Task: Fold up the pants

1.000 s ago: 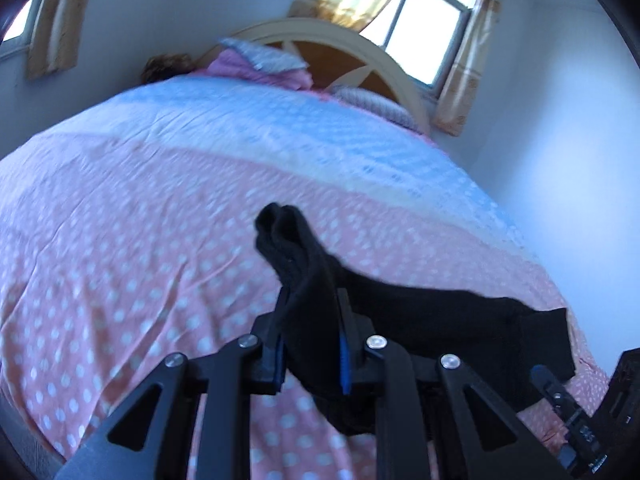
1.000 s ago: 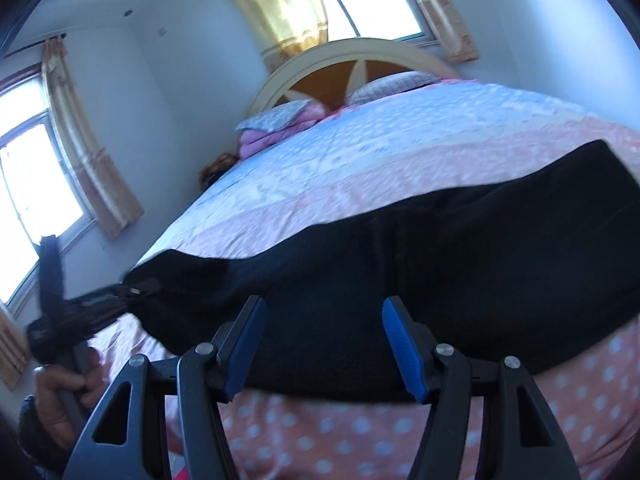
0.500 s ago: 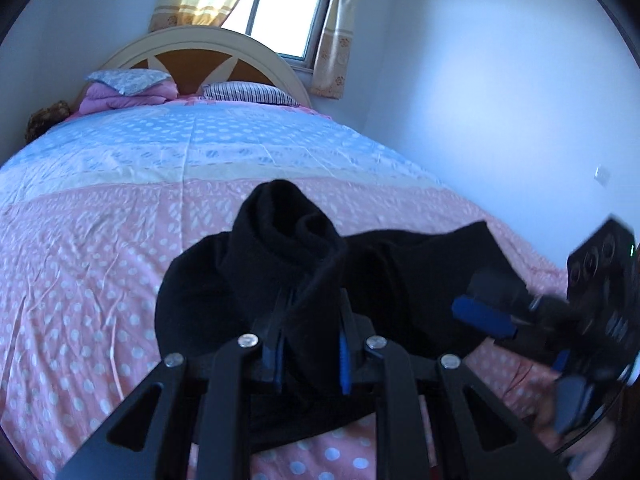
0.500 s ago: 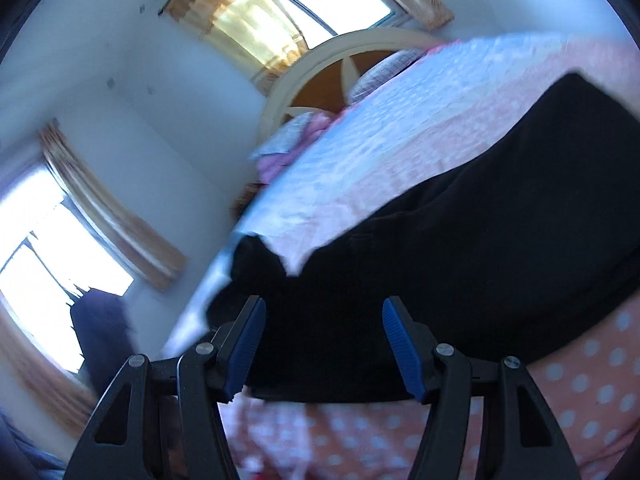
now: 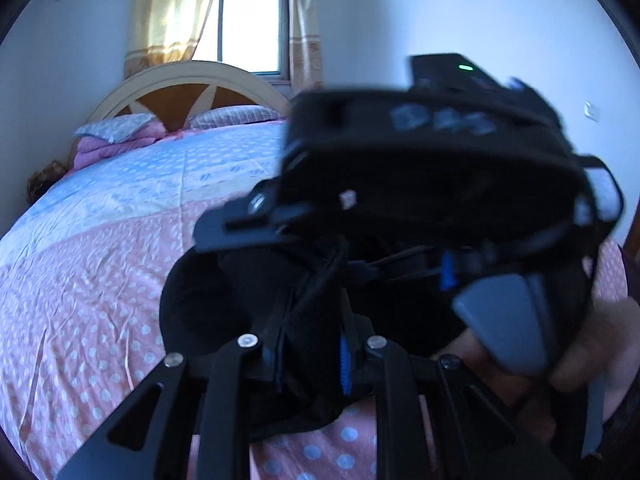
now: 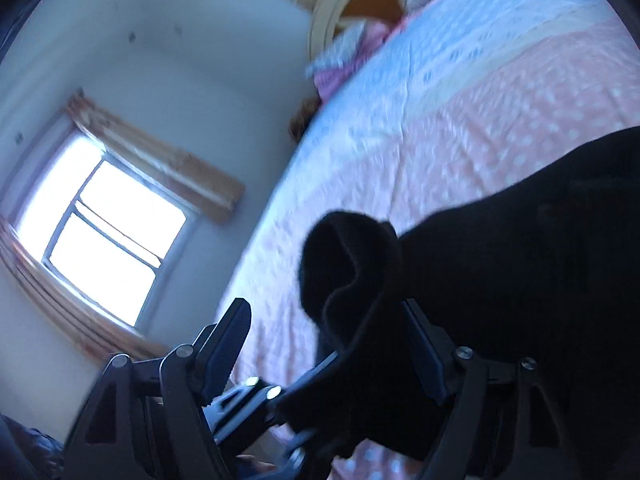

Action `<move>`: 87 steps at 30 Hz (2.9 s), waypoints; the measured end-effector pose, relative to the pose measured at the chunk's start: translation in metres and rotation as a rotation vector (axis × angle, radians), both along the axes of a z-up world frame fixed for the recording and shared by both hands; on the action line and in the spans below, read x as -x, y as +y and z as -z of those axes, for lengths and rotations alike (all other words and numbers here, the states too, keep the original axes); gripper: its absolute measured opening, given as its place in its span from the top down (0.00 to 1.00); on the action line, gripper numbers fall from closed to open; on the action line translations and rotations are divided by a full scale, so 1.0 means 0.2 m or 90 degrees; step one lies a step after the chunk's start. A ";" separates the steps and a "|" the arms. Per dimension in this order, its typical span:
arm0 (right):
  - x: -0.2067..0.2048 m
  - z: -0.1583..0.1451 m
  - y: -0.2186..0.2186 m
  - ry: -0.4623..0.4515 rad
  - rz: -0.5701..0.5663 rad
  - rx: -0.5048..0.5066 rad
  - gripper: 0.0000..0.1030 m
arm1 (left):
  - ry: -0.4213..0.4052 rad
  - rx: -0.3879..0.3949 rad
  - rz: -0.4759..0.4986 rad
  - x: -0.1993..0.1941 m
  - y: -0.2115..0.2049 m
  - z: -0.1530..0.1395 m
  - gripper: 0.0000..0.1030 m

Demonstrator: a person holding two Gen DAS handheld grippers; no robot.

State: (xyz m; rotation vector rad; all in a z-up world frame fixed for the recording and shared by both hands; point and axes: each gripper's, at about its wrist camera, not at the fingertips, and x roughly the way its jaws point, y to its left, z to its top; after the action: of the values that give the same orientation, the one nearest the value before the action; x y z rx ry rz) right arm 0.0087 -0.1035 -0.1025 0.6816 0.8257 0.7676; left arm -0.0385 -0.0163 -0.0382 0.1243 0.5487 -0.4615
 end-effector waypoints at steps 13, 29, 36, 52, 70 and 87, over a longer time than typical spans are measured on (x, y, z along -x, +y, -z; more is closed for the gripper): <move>0.04 0.18 -0.03 0.070 0.028 0.058 0.77 | 0.074 0.039 -0.022 0.13 0.41 0.03 0.45; 0.12 -0.27 -0.09 -0.078 -0.008 0.141 0.84 | 0.066 0.093 -0.153 -0.08 0.57 -0.11 0.45; 0.27 -0.48 -0.58 -0.109 0.082 0.201 0.84 | 0.042 0.086 -0.110 -0.16 0.36 -0.19 0.45; 0.43 -0.15 -1.32 0.018 0.259 0.296 0.84 | 0.111 0.032 0.023 -0.19 -0.14 -0.06 0.45; 0.48 -0.41 -1.13 -0.098 0.176 0.135 0.84 | 0.142 0.023 -0.034 -0.24 -0.08 0.00 0.45; 0.04 -0.28 0.84 -0.140 -0.214 0.103 0.64 | 0.081 0.068 -0.439 0.04 1.32 -0.14 0.45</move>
State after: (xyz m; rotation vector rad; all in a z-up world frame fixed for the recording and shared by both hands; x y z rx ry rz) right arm 0.0008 0.0636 -0.0464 0.3087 0.7996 1.0451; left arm -0.0462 0.2475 -0.0108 -0.1978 0.6507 0.1759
